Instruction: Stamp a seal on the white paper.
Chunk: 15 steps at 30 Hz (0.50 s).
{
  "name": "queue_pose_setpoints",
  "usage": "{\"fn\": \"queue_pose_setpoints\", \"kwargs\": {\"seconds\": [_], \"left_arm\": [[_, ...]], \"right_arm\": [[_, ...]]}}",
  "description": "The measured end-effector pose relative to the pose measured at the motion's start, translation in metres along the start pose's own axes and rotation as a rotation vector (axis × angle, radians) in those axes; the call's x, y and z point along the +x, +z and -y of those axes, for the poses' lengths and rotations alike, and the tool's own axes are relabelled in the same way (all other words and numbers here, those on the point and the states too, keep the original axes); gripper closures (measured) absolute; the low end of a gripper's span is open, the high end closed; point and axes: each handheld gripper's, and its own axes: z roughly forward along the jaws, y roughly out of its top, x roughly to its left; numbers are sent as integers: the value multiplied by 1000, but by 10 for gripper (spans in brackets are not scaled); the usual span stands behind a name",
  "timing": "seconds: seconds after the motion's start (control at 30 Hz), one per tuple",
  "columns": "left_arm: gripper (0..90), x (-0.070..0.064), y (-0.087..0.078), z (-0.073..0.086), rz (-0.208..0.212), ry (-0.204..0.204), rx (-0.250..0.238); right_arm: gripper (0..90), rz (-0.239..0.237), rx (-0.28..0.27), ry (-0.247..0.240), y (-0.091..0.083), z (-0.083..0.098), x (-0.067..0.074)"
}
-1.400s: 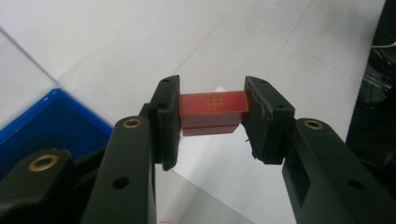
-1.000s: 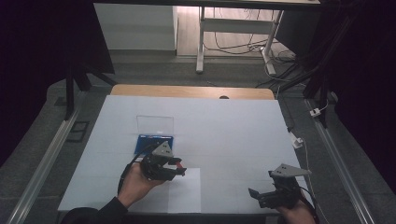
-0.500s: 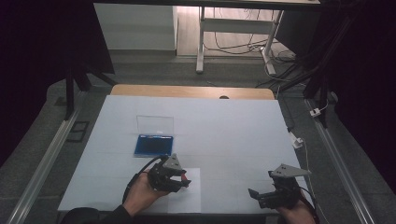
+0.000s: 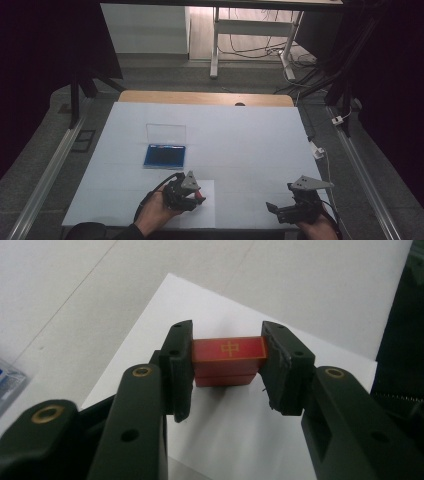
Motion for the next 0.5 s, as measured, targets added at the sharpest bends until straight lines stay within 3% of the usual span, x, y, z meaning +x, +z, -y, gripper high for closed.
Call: {"fn": "queue_pose_setpoints", "kwargs": {"seconds": [0.13,0.4,0.5], "left_arm": [[591,0,0,3,2,-8,-12],[593,-11,0,2,-66,27,2],[593,-10,0,3,-59,27,0]], "right_arm": [[0,-1,2,-7,0,0,1],[0,-2,9,-5,1,-1,1],[0,-2,11,-3,1,-1,1]]}}
